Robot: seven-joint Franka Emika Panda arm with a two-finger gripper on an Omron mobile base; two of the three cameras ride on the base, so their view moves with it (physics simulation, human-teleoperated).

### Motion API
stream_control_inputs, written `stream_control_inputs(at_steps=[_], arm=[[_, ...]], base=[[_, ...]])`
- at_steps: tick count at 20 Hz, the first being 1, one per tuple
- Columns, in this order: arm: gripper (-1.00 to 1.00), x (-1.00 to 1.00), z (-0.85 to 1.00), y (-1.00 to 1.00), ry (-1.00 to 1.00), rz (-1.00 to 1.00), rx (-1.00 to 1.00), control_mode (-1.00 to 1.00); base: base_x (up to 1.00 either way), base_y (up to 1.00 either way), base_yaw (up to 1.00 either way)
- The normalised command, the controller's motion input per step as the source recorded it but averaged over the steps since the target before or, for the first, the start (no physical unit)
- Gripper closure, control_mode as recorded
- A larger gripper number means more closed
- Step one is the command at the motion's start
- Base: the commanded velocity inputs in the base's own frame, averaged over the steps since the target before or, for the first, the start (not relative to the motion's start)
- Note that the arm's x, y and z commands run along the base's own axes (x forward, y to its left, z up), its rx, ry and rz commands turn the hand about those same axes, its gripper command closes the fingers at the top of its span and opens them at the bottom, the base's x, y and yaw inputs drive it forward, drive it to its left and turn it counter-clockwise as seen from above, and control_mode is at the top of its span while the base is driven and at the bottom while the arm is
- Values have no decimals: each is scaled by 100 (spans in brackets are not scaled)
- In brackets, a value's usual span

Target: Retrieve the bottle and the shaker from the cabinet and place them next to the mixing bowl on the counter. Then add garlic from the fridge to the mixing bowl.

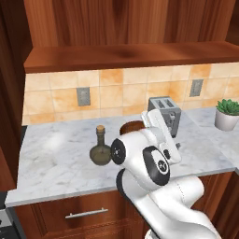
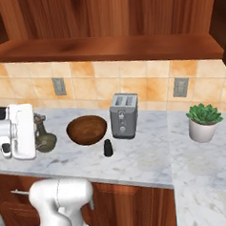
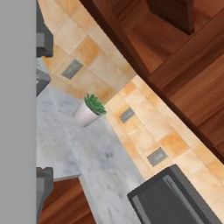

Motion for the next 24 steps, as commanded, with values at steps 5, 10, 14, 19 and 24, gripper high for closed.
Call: stream_control_inputs(at_steps=[5,10,14,19,24], arm=[[-100,0,11,-13,-1,3,0,-100],[-100,-26,-1,-8,-5,-2,2,-100],[-100,0,0,0,0,0,0,100],[-100,0,0,0,0,0,0,100],[-100,0,0,0,0,0,0,100]], base=[[0,0,0],[0,0,0],[-96,-12,-8],[-100,0,-14],[-100,0,-21]])
